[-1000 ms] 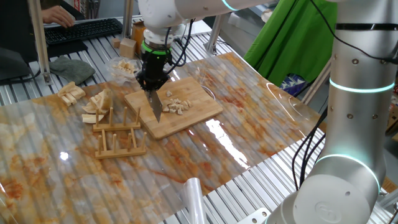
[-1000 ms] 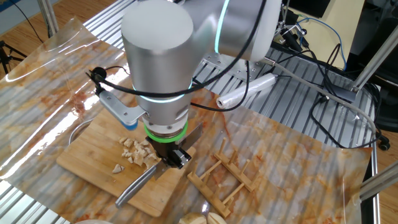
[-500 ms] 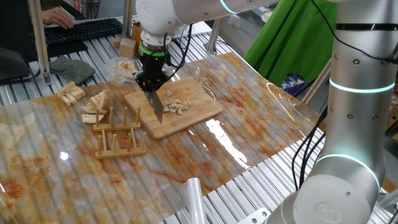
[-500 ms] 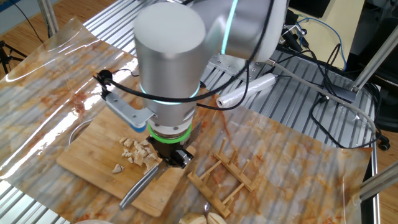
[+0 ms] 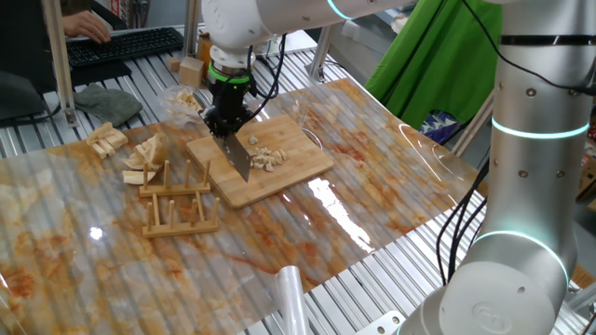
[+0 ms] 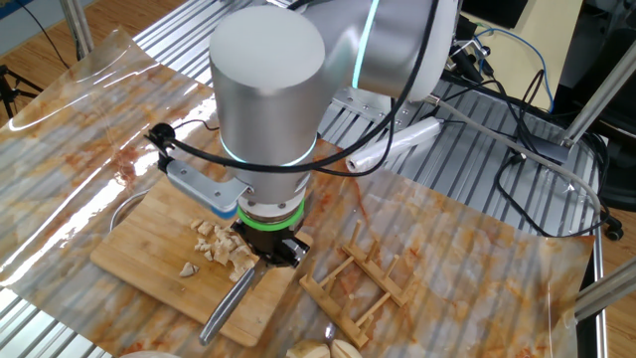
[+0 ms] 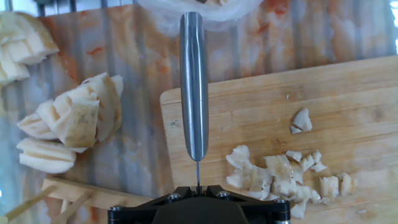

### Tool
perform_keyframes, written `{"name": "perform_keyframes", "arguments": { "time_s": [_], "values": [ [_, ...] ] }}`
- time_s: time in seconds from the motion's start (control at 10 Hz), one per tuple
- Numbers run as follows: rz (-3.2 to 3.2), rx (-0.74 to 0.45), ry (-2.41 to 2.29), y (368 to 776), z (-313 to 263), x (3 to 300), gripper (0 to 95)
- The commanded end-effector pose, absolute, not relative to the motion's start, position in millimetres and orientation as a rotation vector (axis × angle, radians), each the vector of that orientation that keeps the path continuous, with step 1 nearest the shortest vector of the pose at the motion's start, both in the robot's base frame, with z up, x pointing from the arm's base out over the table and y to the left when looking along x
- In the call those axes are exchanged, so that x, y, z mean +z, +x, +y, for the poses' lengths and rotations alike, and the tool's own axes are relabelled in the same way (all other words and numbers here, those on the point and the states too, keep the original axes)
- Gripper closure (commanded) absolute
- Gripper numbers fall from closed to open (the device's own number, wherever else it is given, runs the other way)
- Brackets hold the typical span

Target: Slice the lotus root

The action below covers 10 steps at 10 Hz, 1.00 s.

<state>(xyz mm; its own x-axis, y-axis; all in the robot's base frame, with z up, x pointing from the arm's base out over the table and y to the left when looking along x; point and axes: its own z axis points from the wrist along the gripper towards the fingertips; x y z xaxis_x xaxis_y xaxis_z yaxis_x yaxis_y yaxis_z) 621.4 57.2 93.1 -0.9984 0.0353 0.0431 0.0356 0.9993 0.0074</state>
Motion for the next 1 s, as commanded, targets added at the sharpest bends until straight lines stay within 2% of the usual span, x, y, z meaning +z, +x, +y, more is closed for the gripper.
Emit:
{"name": "perform_keyframes", "arguments": {
  "time_s": [0.1, 0.5, 1.0],
  "values": [
    [-3.094, -0.027, -0.152, 621.5, 57.4, 93.1, 95.0],
    [-3.078, -0.062, -0.211, 620.4, 62.5, 97.1, 95.0],
    [-3.024, -0.05, -0.311, 619.7, 97.6, 132.1, 95.0]
  ]
}}
